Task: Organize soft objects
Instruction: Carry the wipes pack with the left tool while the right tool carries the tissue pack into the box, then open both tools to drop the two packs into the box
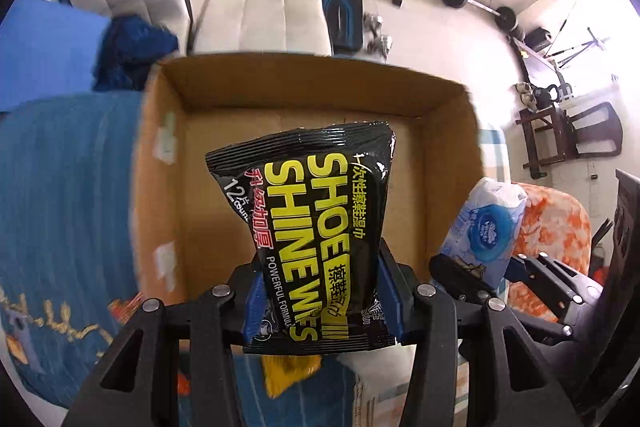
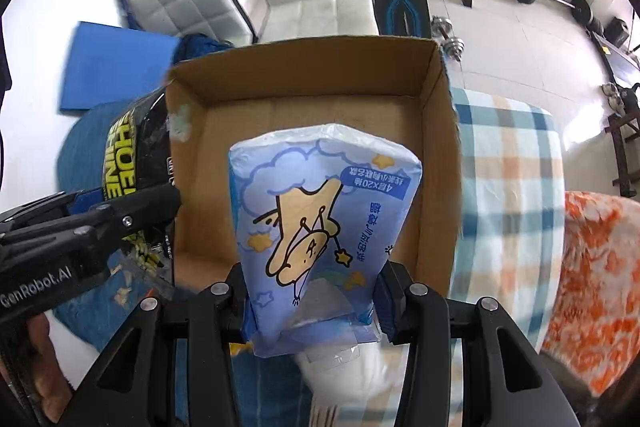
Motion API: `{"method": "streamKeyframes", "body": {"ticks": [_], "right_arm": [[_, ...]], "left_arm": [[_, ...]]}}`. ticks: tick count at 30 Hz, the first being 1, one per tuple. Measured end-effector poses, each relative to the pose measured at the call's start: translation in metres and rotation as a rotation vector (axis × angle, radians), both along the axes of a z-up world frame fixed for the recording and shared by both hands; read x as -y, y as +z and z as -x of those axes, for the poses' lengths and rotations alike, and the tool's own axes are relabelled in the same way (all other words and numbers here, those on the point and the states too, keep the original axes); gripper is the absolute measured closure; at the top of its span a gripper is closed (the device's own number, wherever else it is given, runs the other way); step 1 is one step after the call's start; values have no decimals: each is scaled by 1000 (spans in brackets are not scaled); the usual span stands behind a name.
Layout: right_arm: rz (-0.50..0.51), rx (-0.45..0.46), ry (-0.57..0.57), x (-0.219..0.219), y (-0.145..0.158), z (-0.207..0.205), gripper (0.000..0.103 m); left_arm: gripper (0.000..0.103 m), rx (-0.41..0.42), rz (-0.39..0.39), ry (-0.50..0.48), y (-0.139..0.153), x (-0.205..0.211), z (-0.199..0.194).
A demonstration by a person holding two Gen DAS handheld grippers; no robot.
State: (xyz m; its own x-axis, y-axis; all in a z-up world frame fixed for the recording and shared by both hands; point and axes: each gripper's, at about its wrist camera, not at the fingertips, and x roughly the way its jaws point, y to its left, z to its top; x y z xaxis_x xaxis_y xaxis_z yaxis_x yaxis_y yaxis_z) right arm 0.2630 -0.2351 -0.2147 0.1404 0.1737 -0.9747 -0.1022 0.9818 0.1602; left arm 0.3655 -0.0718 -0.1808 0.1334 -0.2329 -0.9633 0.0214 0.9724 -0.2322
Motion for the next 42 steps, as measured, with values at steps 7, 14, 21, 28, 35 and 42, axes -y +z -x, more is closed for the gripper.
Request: {"method": "streamKeyframes", "body": {"ticks": [7,14,21,28,35,42], "right_arm": [[17,-107,28,0,-78,-75,55],[35,-187,36,3,-128,-113,54],[49,-196,33,5,-138,-125,39],[53,-199,48,7,-133,-128,34],[71,-159,41,-6,-97,-95,5],[114,-67,-6,-5,-63,-53,0]], "left_arm": [[58,-171,53,-20,-84,6,-76],[56,-279,110,-48,-136,21,-105],[54,-328,160,-31,-146,23,-115],[39,-326,138,-44,-130,22,-106],[8,-213,47,-33,-80,10,-77],[0,-38,-85,23,-33,-7,-26]]}}
